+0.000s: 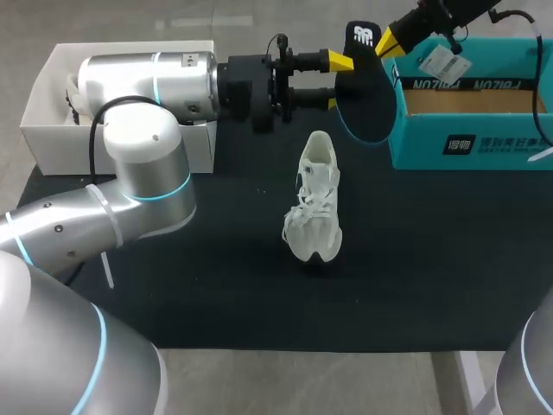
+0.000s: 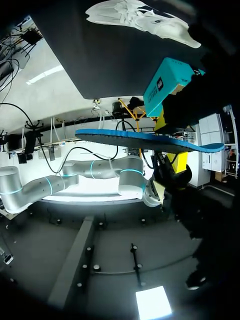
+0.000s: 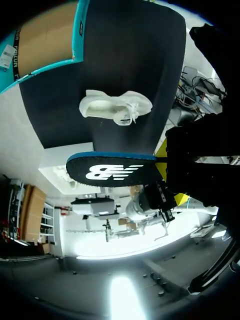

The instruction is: Take the shoe out of the shoebox, open the shoe tongue, remove and reinsert the insole, then place the shoe into the shoebox

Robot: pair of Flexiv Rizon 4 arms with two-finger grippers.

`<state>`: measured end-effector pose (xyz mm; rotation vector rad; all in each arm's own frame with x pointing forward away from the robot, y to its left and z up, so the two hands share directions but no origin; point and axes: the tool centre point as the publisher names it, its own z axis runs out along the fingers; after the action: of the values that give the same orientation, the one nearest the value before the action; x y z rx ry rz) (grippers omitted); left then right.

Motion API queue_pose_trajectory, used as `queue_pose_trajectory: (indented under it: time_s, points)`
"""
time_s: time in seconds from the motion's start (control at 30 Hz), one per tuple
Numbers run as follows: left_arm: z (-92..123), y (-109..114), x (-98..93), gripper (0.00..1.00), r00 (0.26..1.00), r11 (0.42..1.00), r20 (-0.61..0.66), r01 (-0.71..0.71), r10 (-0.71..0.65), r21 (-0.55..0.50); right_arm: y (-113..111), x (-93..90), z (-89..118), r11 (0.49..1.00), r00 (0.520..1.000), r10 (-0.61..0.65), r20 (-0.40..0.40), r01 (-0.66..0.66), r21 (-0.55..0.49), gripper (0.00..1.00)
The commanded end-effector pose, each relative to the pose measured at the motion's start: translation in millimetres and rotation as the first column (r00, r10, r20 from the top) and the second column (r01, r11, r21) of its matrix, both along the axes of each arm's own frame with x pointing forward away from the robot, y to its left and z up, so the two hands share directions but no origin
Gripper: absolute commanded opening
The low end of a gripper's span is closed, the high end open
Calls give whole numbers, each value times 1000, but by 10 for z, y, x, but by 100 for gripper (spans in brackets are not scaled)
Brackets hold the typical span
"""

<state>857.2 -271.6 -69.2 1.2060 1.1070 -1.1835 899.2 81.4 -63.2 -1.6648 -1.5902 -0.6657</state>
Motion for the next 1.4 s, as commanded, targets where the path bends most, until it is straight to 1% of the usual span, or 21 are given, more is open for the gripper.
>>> queue_pose_trajectory:
  time_s: [0.03, 0.17, 0.27, 0.3, 0.37, 0.4, 0.47, 0.77, 0.87, 0.9, 0.93, 1.17, 1.4]
  points:
    - [-14, -45, -8, 53, 1000, 1000, 2, -1, 1, 2, 33, 3, -8, 1000, 1000, -3, -2, 3, -3, 0]
    - [-37, -96, -13, 53, 1000, 1000, 6, 2, -2, 9, 65, 5, -1, 1000, 1000, -3, -1, 3, 1, 0]
    - [-73, -128, -11, 49, 1000, 1000, 2, 5, -5, 16, 83, -13, 3, 1000, 1000, -2, -1, 2, 3, 0]
    - [-85, -135, -9, 45, 1000, 1000, 1, 6, -6, 18, 81, -20, -4, 1000, 1000, -3, -1, 3, 4, 0]
    - [-101, -141, -9, 33, 1000, 1000, -7, 7, -7, 19, 69, -35, -13, 1000, 1000, -7, -1, 7, 5, 0]
    - [-106, -143, -9, 29, 1000, 1000, -9, 8, -7, 20, 61, -45, -13, 1000, 1000, -10, -1, 10, 4, 0]
    - [-112, -145, -9, 0, 1000, 1000, -11, 8, -8, 20, 45, -54, -22, 1000, 1000, -13, -2, 13, 4, 0]
    - [-132, -166, -9, 0, 1000, 1000, -22, 13, -12, 20, 47, -73, -13, 1000, 1000, -25, 12, 25, 19, 0]
    - [-133, -168, -17, 0, 1000, 1000, -21, 15, -15, 21, 40, -67, 14, 999, 999, -36, 36, 35, 18, 0]
    - [-134, -168, -17, 0, 1000, 1000, -21, 15, -14, 21, 36, -64, 28, 999, 998, -41, 46, 41, 17, 49]
    - [-136, -169, -16, 0, 1000, 1000, -20, 13, -13, 22, 27, -57, 47, 998, 997, -54, 57, 53, 18, 100]
    - [-145, -166, 4, 0, 1000, 1000, 1, 1, -1, 23, -25, -103, 146, 994, 985, -105, 136, 101, 40, 100]
    - [-95, -115, 49, 0, 1000, 1000, 16, -4, 4, 12, -40, -258, 237, 989, 966, -143, 215, 129, 76, 100]
